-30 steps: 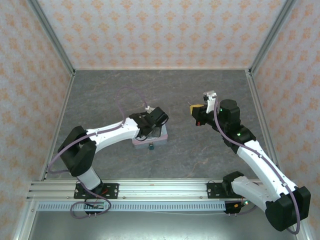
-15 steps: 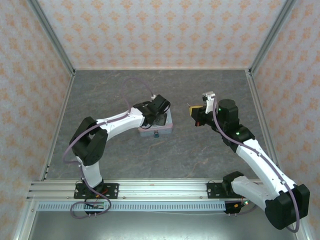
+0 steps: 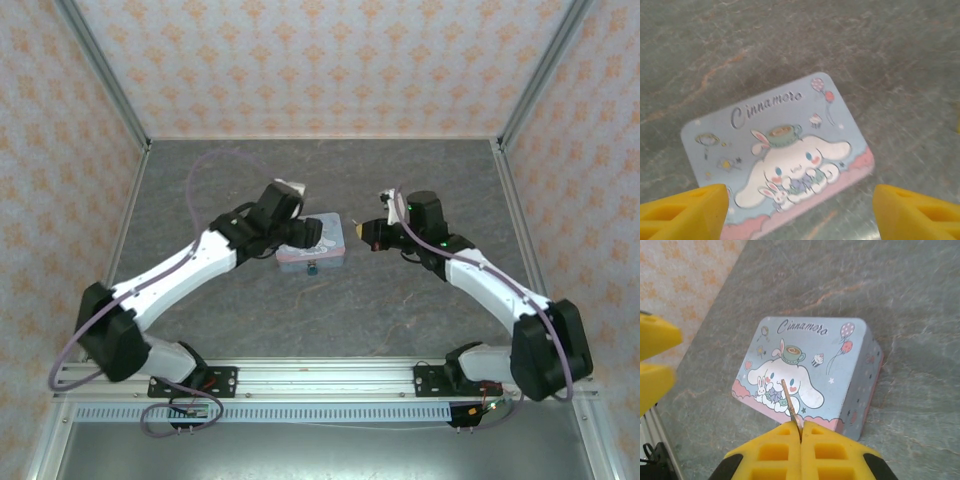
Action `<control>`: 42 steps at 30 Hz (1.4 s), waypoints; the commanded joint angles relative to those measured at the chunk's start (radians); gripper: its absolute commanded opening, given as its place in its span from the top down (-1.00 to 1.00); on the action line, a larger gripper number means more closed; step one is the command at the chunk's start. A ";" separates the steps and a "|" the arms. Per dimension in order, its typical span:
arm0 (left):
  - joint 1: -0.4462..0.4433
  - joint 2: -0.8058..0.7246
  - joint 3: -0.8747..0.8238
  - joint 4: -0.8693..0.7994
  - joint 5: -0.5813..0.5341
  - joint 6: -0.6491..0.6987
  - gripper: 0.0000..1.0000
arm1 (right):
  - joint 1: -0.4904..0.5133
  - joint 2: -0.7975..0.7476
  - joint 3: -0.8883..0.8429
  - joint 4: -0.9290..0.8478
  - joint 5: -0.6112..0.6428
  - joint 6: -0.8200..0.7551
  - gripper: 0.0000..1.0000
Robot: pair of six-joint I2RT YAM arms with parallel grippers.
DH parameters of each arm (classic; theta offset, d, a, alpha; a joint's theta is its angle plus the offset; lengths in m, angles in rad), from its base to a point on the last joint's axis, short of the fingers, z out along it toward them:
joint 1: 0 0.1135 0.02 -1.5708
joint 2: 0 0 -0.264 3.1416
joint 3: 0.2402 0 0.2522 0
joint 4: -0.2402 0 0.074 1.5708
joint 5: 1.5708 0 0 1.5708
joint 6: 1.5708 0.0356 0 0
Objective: Unlock a padlock with a key
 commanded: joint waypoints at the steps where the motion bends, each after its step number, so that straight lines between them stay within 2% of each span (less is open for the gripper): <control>1: -0.001 -0.043 -0.177 0.075 0.126 -0.080 -0.51 | 0.025 0.072 0.072 0.061 -0.049 0.020 1.00; 8: -0.008 -0.142 -0.466 0.333 0.210 -0.213 -0.48 | 0.053 0.239 0.157 0.109 -0.059 0.053 1.00; 15: -0.008 -0.078 -0.586 0.572 0.235 -0.264 -0.49 | 0.070 0.378 0.220 0.139 -0.045 0.078 1.00; 18: -0.009 -0.028 -0.605 0.661 0.252 -0.270 -0.49 | 0.073 0.422 0.232 0.167 -0.045 0.087 1.00; 26: -0.009 0.053 -0.623 0.784 0.211 -0.234 -0.47 | 0.074 0.470 0.217 0.156 -0.028 0.072 1.00; 42: -0.009 0.183 -0.593 0.886 0.140 -0.215 -0.35 | 0.078 0.459 0.142 0.155 -0.005 0.053 1.00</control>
